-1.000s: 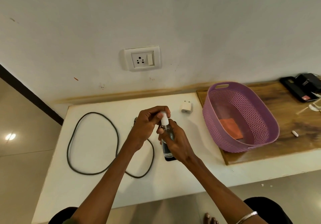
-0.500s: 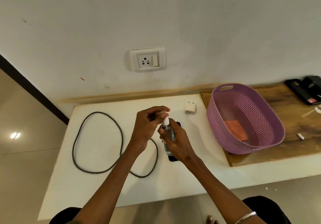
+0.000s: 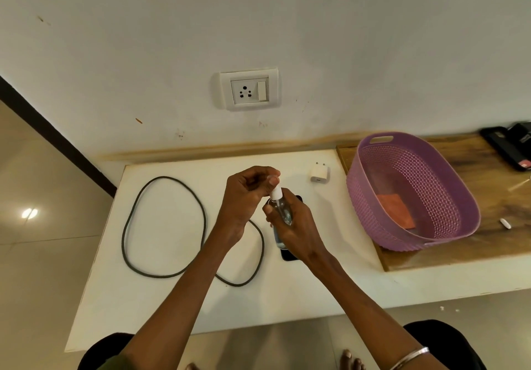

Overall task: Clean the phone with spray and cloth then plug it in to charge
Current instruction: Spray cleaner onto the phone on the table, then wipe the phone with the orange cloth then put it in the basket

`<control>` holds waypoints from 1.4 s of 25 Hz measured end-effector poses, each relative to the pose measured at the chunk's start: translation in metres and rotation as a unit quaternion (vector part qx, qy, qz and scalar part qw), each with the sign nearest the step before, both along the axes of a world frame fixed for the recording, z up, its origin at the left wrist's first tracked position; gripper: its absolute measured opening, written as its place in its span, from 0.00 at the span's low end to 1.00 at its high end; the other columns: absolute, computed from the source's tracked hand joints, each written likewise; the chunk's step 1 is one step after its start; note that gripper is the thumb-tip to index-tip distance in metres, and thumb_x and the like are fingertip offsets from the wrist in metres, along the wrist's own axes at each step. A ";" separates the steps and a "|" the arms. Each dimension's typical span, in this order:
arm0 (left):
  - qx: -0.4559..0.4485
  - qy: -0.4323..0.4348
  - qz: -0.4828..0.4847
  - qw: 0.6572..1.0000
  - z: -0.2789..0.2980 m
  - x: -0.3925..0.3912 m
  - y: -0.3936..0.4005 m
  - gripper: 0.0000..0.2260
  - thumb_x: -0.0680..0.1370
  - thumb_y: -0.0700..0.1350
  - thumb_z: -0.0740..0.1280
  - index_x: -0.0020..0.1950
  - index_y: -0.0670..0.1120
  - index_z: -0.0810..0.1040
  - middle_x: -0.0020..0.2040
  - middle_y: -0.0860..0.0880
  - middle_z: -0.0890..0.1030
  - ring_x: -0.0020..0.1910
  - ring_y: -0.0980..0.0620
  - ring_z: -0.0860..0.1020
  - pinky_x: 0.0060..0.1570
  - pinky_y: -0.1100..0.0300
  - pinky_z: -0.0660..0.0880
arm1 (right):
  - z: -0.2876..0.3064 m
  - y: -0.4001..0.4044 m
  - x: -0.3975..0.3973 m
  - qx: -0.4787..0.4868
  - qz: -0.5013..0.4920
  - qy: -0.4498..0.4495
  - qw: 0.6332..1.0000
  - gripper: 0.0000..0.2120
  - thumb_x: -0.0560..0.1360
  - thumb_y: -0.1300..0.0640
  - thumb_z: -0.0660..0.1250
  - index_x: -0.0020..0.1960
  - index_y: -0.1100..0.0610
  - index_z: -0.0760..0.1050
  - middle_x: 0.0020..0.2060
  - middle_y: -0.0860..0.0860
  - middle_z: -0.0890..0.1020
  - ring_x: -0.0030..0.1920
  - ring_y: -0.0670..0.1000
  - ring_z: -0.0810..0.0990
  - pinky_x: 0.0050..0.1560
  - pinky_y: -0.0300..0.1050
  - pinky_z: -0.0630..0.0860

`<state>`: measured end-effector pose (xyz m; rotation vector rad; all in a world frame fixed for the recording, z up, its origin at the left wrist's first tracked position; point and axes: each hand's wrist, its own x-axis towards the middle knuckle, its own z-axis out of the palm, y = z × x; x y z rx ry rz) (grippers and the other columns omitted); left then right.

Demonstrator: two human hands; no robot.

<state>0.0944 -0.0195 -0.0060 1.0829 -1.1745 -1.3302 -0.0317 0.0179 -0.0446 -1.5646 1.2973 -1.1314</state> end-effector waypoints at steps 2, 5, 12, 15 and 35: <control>-0.006 -0.002 -0.017 1.000 -0.001 0.000 0.000 0.06 0.78 0.37 0.67 0.51 0.42 0.84 0.46 0.46 0.85 0.47 0.52 0.83 0.45 0.65 0.78 | -0.002 0.000 -0.001 0.006 0.010 -0.015 1.000 0.06 0.75 0.43 0.62 0.51 0.40 0.68 0.39 0.47 0.81 0.40 0.49 0.81 0.42 0.39 0.80; -0.022 -0.010 -0.058 0.998 -0.001 0.003 -0.002 0.09 0.81 0.40 0.63 0.54 0.43 0.84 0.50 0.43 0.85 0.53 0.46 0.83 0.51 0.60 0.80 | -0.004 -0.001 -0.001 0.007 0.019 -0.043 0.999 0.05 0.76 0.46 0.62 0.52 0.40 0.70 0.39 0.43 0.81 0.38 0.45 0.82 0.41 0.35 0.79; -0.002 0.048 -0.049 0.998 0.002 0.006 0.000 0.12 0.79 0.39 0.67 0.61 0.41 0.81 0.56 0.43 0.85 0.57 0.44 0.83 0.60 0.54 0.79 | 0.021 0.003 -0.013 0.016 -0.024 -0.008 1.000 0.13 0.75 0.42 0.63 0.55 0.47 0.71 0.46 0.52 0.81 0.46 0.50 0.82 0.49 0.47 0.82; 0.016 0.031 -0.039 0.999 0.002 0.006 0.000 0.10 0.79 0.39 0.68 0.60 0.42 0.82 0.54 0.44 0.86 0.54 0.45 0.84 0.58 0.57 0.79 | 0.051 0.003 -0.039 -0.024 -0.071 -0.038 0.996 0.14 0.76 0.45 0.64 0.59 0.49 0.73 0.50 0.52 0.81 0.51 0.51 0.82 0.50 0.49 0.82; -0.018 -0.568 -0.266 0.779 -0.077 -0.003 -0.008 0.65 0.57 0.71 0.75 0.79 0.51 0.37 0.81 0.51 0.43 0.80 0.47 0.45 0.78 0.47 0.46 | 0.034 -0.083 -0.227 0.028 -0.278 0.173 0.944 0.16 0.68 0.56 0.76 0.55 0.56 0.80 0.46 0.52 0.85 0.46 0.51 0.83 0.42 0.37 0.74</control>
